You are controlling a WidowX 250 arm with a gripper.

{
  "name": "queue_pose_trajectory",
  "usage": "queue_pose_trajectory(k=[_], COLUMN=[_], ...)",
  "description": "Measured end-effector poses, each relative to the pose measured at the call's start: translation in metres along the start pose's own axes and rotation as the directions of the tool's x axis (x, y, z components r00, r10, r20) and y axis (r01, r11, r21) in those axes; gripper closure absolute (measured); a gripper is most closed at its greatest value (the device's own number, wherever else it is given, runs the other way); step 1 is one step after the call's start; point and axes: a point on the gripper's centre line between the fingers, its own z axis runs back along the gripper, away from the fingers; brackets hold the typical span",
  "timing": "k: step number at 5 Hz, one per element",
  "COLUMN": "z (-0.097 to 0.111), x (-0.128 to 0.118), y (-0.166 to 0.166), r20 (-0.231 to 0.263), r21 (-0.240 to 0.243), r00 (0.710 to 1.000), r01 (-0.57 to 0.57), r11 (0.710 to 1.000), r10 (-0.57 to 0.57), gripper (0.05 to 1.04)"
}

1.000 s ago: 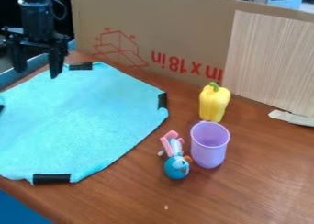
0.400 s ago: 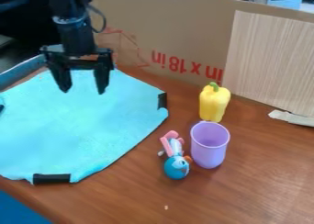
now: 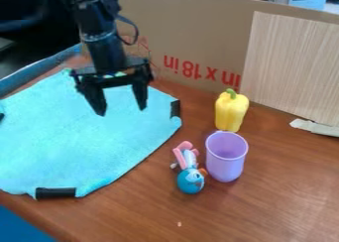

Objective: Put the blue figure on the top edge of the cloth

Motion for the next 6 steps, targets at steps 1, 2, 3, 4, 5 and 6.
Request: queue_pose_trajectory(k=[1,2,3,4,5,6], z=[-0.012,-0.025,-0.033,-0.031,-0.032,-0.034], x=[-0.020,-0.040,-0.052,-0.055,-0.055,-0.054], y=[-0.016,-0.032,-0.043,-0.053,-0.056,-0.058], r20=[-0.044,-0.067,-0.066,-0.041,-0.029,-0.015], r21=[-0.008,-0.001,0.003,-0.012,-0.018,-0.021], r00=[0.998,0.996,0.995,0.997,0.996,0.995], r01=[-0.053,-0.061,-0.068,-0.068,-0.083,-0.098], r11=[0.999,0.998,0.998,0.998,0.996,0.995], r10=[0.053,0.061,0.068,0.067,0.082,0.098], gripper=[0.083,0.083,0.083,0.083,0.083,0.083])
